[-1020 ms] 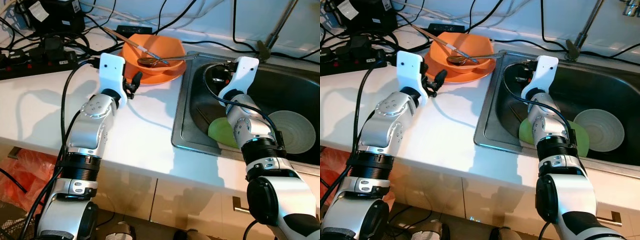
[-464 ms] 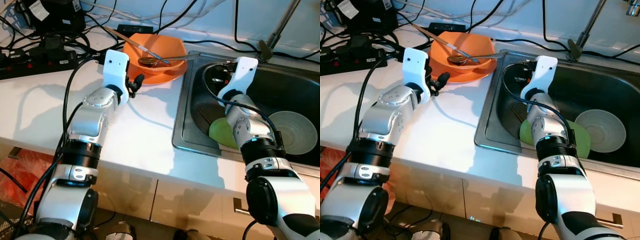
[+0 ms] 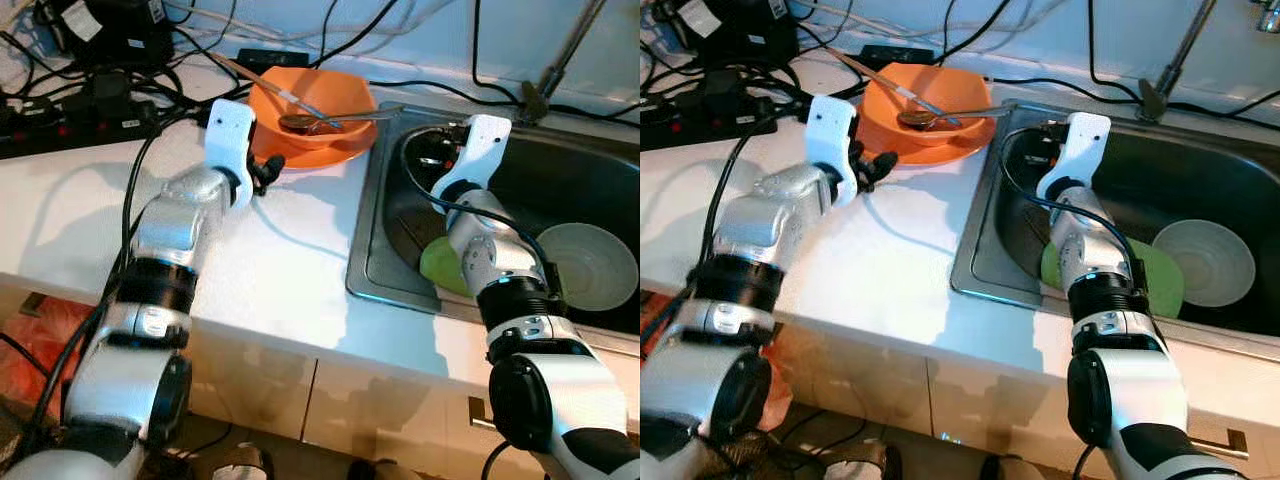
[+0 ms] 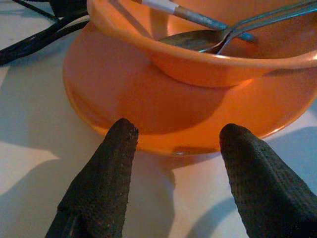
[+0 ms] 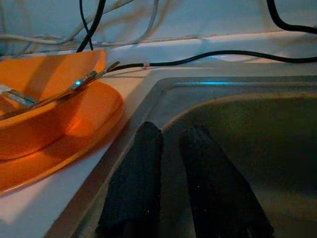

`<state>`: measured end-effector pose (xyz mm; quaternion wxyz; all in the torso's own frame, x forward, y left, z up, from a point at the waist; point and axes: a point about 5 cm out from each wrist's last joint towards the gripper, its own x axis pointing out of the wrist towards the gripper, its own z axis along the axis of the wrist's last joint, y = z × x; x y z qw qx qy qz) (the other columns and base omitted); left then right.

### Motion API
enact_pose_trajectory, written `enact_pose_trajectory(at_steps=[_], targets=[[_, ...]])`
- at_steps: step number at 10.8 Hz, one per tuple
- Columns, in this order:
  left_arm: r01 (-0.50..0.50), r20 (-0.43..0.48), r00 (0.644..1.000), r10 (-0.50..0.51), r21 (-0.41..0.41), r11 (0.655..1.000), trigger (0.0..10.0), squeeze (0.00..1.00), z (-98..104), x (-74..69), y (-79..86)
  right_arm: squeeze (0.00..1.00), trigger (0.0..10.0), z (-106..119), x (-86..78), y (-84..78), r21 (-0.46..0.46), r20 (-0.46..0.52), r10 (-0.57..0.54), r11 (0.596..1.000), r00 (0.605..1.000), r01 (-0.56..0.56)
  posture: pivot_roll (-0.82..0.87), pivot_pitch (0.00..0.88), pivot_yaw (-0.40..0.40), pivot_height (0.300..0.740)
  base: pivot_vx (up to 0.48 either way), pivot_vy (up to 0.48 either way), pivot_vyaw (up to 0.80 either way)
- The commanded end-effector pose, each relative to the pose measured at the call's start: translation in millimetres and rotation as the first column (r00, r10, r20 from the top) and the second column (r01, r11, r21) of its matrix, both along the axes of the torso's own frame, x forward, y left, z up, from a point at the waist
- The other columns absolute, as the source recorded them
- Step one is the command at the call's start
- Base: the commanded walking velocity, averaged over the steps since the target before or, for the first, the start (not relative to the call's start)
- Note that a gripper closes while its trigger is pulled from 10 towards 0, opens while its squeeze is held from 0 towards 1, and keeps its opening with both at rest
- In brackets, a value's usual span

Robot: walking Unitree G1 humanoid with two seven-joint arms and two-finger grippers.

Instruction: Kitchen organization

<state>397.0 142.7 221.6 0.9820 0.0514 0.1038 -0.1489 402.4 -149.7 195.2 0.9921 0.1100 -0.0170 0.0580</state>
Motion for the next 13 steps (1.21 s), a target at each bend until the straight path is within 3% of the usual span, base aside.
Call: enact_pose_trajectory(at_steps=[1, 9, 13], targets=[[0.026, -0.012, 1.000, -0.026, -0.014, 1.000, 10.0, 0.00, 3, 2.3, -3.5, 0.00, 10.0, 3, 0.6, -2.1, 0.005, 0.012, -0.014, 1.000, 1.000, 0.014, 0.10, 0.082, -0.012, 0.723, 0.000, 0.000, 0.00], [0.093, 0.053, 0.994, -0.094, 0.032, 0.995, 10.0, 0.00, 24, 17.4, -29.0, 0.00, 10.0, -2, -2.3, -1.6, 0.021, 0.009, -0.024, 1.000, 1.000, 0.023, 0.08, 0.088, 0.013, 0.723, 0.000, 0.000, 0.00], [0.091, 0.003, 0.996, -0.091, 0.020, 0.996, 10.0, 0.00, 10, 21.5, -38.5, 0.00, 10.0, -3, -2.9, -2.1, 0.024, 0.007, -0.029, 0.999, 1.000, 0.029, 0.08, 0.095, 0.017, 0.723, 0.000, 0.000, 0.00]])
